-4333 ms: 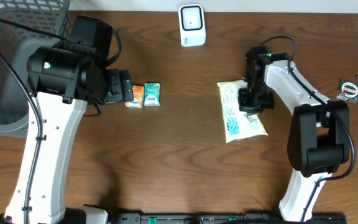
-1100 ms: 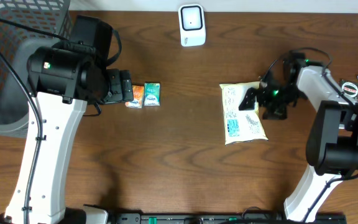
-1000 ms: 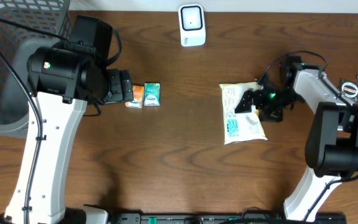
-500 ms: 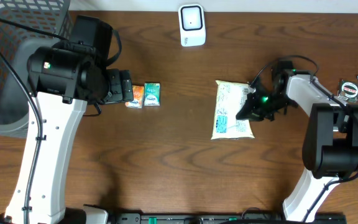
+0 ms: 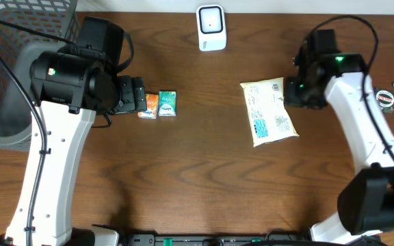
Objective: Scan the item barcode
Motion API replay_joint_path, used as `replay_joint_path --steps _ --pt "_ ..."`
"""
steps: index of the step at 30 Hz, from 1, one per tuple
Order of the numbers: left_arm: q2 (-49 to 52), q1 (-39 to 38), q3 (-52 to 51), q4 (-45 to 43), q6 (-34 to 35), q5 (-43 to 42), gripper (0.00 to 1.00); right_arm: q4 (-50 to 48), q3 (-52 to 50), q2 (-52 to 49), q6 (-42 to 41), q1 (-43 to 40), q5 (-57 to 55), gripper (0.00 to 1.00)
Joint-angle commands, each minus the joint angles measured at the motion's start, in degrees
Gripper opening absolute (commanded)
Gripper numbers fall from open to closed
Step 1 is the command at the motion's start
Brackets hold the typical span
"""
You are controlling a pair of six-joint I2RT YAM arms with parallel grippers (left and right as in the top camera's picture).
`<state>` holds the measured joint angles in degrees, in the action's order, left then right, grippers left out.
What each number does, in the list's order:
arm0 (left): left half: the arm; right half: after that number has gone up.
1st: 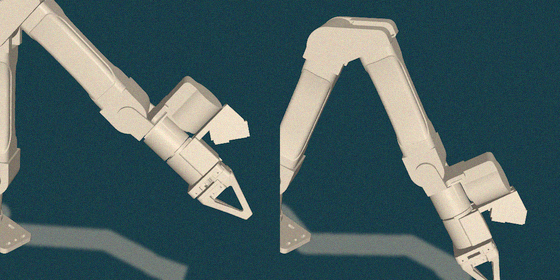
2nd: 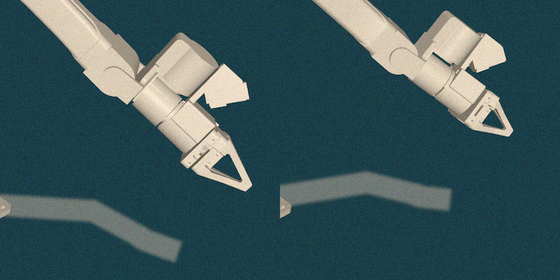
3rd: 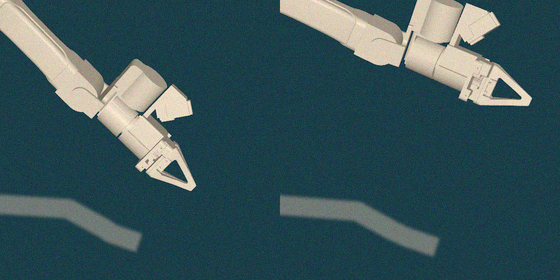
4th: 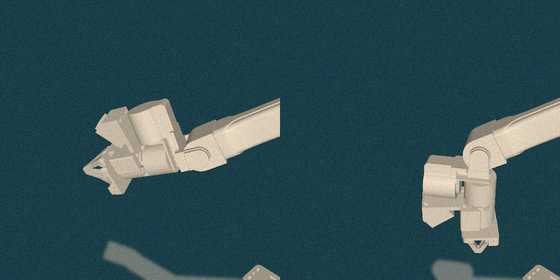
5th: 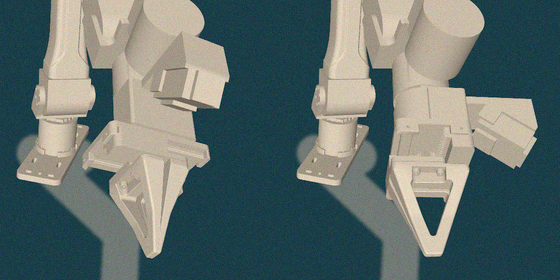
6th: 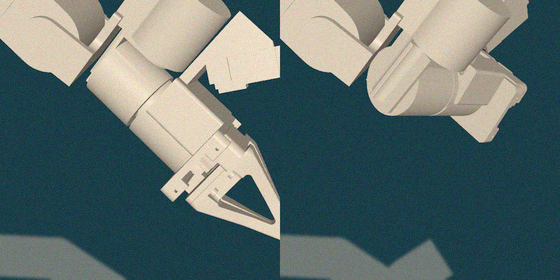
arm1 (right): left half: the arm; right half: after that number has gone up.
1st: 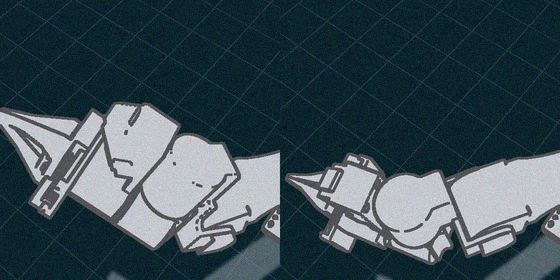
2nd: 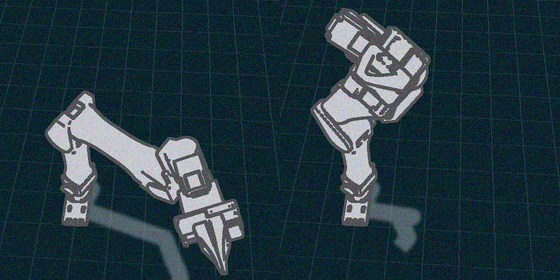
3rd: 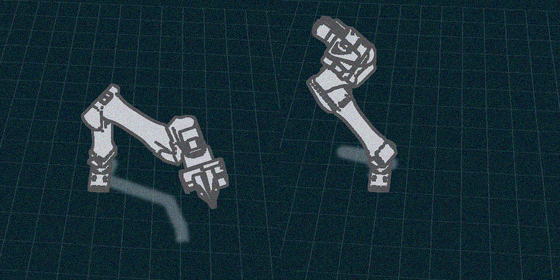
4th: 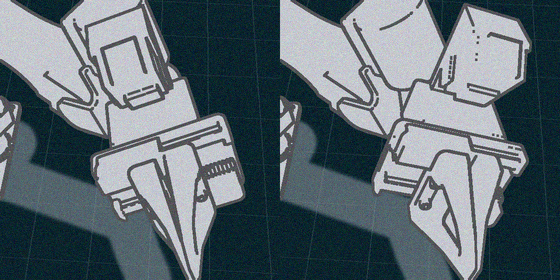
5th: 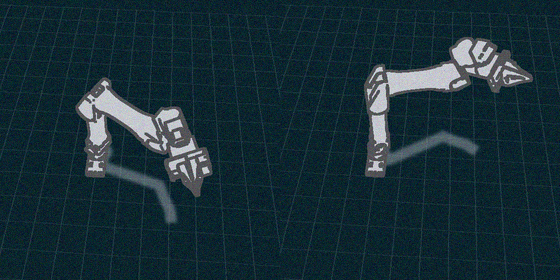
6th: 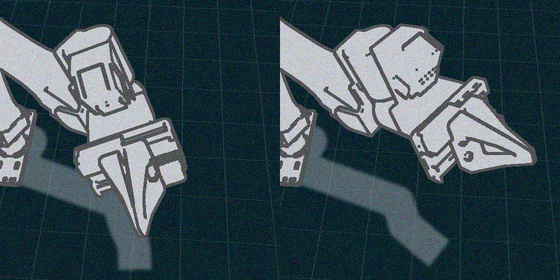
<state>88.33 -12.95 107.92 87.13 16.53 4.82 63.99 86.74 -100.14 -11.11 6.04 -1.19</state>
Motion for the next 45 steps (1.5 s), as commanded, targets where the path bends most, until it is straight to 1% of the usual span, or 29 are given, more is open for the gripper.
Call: replay_joint_path --steps 1,2,3,4,6,7,8,9,10,11,12,13,14,17,18,20,26,36,37,38,39,40,41,42,43,45 --pt "0.02 -0.02 -0.17 0.24 0.28 0.28 0.98 0.63 -0.42 -0.87 -6.27 5.25 -19.43 0.01" --pt "0.02 -0.02 -0.17 0.24 0.28 0.28 0.98 0.13 -0.74 -1.01 -6.23 5.95 -17.9 0.01" --pt "0.02 -0.02 -0.17 0.26 0.28 0.28 0.98 -0.37 -0.98 -1.22 -6.21 6.4 -15.39 0.05" --pt "0.02 -0.02 -0.17 0.24 0.28 0.28 0.98 -0.81 -1.09 -1.31 -5.97 6.47 -12.76 0.13" --pt "0.02 -0.02 -0.17 0.24 0.28 0.28 0.98 -2.62 -1.42 -1.75 -3.65 6.49 -4.42 0.26" --pt "0.02 -0.02 -0.17 0.26 0.28 0.28 0.98 -3.8 -1.62 -2.01 -1.09 6.6 0.17 0.34" --pt "0.02 -0.02 -0.17 0.24 0.28 0.31 0.98 -4.92 -1.84 -2.29 1.77 6.78 4.5 0.47" --pt "0.02 -0.02 -0.17 0.24 0.28 0.28 0.98 -5.9 -2.01 -2.73 4.94 7.13 8.57 0.52" --pt "0.02 -0.02 -0.17 0.26 0.28 0.28 0.98 -6.47 -2.16 -3.28 7.37 7.69 10.36 0.62" --pt "0.02 -0.02 -0.17 0.24 0.28 0.28 0.98 -6.64 -2.16 -3.89 8.0 8.26 9.97 0.73" --pt "0.02 -0.02 -0.17 0.24 0.28 0.28 0.98 -6.71 -2.16 -4.76 7.98 9.2 7.87 0.87" --pt "0.02 -0.02 -0.17 0.26 0.28 0.31 0.98 -6.67 -2.16 -5.44 7.91 10.05 5.68 0.96" --pt "0.02 -0.02 -0.17 0.26 0.28 0.28 0.98 -6.6 -2.16 -6.36 7.26 11.06 2.69 0.98" --pt "0.02 -0.02 -0.17 0.26 0.28 0.28 0.98 -6.47 -2.16 -8.96 2.67 14.45 -9.44 0.99" --pt "0.02 -0.02 -0.17 0.24 0.28 0.31 0.98 -6.32 -2.16 -10.03 0.15 15.8 -14.64 0.99" --pt "0.02 -0.02 -0.17 0.26 0.28 0.28 0.98 -6.32 -2.16 -11.82 -3.78 17.73 -21.44 0.99" --pt "0.02 -0.02 -0.17 0.24 0.28 0.28 0.98 -5.88 -2.16 -18.45 -9.51 21.09 -33.75 0.99" --pt "0.02 -0.02 -0.17 0.24 0.28 0.28 0.98 -6.69 -2.16 -26.97 -9.88 19.39 -36.17 0.99" --pt "0.02 -0.02 -0.17 0.26 0.28 0.28 0.98 -7.04 -2.16 -27.52 -9.88 18.99 -35.93 0.98" --pt "0.02 -0.02 -0.17 0.24 0.28 0.28 0.98 -7.06 -2.16 -27.93 -9.86 18.58 -35.1 0.88" --pt "0.02 -0.02 -0.17 0.24 0.28 0.28 0.98 -7.5 -2.16 -28.46 -9.84 18.08 -34.12 0.71" --pt "0.02 -0.02 -0.17 0.24 0.28 0.31 0.98 -7.5 -2.16 -28.72 -9.84 17.55 -33.18 0.59" --pt "0.02 -0.02 -0.17 0.24 0.28 0.28 0.98 -7.69 -2.16 -29.16 -9.84 17.03 -32.17 0.4" --pt "0.02 -0.02 -0.17 0.24 0.28 0.28 0.98 -7.91 -2.16 -29.22 -9.51 16.61 -31.04 0.18" --pt "0.02 -0.02 -0.17 0.24 0.28 0.28 0.98 -8.09 -2.16 -29.33 -8.94 16.26 -29.62 0.01" --pt "0.02 -0.02 -0.17 0.24 0.28 0.28 0.98 -8.85 -2.05 -29.14 -7.06 15.69 -25.53 0.01"
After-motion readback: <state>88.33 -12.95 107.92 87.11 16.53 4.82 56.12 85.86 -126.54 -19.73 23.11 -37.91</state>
